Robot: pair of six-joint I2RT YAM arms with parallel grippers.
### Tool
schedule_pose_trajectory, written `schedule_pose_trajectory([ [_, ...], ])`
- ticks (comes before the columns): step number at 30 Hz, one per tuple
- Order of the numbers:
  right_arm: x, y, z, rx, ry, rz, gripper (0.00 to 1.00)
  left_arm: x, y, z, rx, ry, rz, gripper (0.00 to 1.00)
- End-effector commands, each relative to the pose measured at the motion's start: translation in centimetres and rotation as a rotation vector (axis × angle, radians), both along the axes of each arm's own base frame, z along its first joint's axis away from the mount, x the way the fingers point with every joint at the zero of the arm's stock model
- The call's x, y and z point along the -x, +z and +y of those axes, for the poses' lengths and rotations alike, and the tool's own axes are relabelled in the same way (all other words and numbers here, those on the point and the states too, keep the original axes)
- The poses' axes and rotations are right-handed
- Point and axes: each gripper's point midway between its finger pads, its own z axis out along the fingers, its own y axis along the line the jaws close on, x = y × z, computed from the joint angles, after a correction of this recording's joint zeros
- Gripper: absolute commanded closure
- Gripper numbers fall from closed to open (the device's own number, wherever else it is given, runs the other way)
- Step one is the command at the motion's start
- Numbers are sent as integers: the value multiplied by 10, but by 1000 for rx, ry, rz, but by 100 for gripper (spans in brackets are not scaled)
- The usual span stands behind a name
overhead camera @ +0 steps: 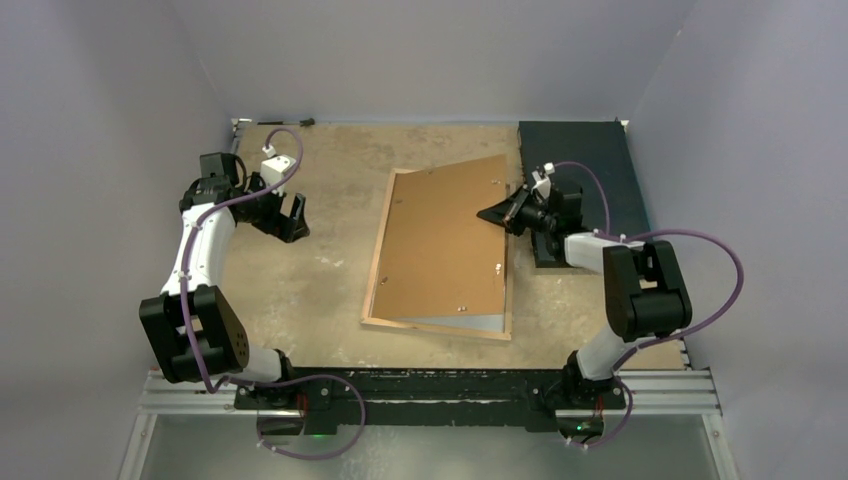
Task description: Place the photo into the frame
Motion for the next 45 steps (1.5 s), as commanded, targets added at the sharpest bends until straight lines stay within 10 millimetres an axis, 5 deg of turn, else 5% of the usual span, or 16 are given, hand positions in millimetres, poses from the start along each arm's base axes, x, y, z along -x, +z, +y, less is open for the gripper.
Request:
schedule_pose_trajectory([
  [1, -11, 11, 4, 63, 84, -100, 95, -2, 3, -3, -5, -25, -20, 7],
  [11, -5, -16, -5, 159, 58, -32, 65, -3, -1, -4, -1, -27, -14, 6],
  [13, -6, -18, -9, 193, 36, -29, 51, -3, -2, -4, 0, -29, -14, 6],
  [17, -11, -20, -10, 256, 29, -24, 39, -2, -3, -4, -1, -31, -12, 6],
  [19, -14, -21, -11, 304, 31, -21, 24, -2, -3, -4, -2, -30, -12, 5],
  [20, -17, -18, -10, 328, 40, -28, 5, -2, -3, -5, 0, -32, -11, 5],
  [21, -18, -18, -10, 356, 45, -27, 2, -2, -3, -5, -1, -31, -11, 5],
  [33, -12, -42, -44, 734, 17, 15, 1, -2, -4, -5, 1, -31, -14, 4],
  [45, -10, -30, -7, 670, 81, -22, 1, -1, -6, -4, -8, -35, -8, 4],
])
